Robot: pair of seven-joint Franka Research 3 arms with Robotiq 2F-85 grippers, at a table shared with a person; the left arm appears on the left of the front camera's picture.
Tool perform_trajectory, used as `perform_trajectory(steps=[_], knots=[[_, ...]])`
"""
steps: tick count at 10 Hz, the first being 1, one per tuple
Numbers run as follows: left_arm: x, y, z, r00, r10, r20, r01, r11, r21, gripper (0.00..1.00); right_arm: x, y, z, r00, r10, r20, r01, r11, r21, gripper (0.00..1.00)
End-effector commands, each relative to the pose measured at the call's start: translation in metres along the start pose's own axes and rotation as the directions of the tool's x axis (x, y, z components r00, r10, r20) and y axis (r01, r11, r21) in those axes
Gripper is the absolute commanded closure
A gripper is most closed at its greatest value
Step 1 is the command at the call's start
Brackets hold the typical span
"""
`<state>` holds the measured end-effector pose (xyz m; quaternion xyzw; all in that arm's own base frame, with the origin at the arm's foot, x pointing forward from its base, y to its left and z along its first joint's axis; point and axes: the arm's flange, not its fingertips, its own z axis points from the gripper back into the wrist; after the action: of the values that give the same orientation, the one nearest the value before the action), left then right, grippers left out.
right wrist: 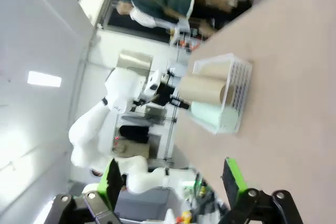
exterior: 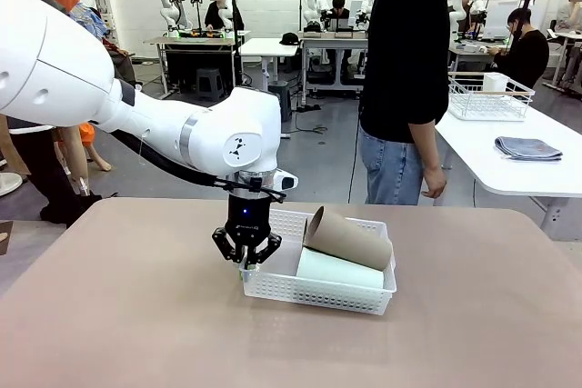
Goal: Clean and organize the cups into the basket.
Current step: Move the Organizing basket back to the left side of the table.
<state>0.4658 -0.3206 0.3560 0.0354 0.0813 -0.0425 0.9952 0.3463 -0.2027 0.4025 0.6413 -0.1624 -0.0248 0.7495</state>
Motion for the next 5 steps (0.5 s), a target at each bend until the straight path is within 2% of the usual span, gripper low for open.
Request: perform_trajectory(steps=[1,4,5], knots=[[0.000,0.004,-0.003,1.000,-0.002,-0.004,0.002,1.000,0.007,1.00,-0.004,0.009,0.018,0.995,-0.060,-0.077,0.061,0.998,0.014,0.00],[0.000,0.004,-0.003,1.000,-0.002,-0.004,0.002,1.000,0.007,1.00,-0.015,-0.007,0.042,0.977,-0.124,-0.176,0.132,0.991,0.034,0.00],[0.000,0.004,-0.003,1.000,-0.002,-0.004,0.002,1.000,0.007,1.00,-0.020,-0.014,0.049,0.974,-0.132,-0.182,0.142,0.989,0.042,0.00]])
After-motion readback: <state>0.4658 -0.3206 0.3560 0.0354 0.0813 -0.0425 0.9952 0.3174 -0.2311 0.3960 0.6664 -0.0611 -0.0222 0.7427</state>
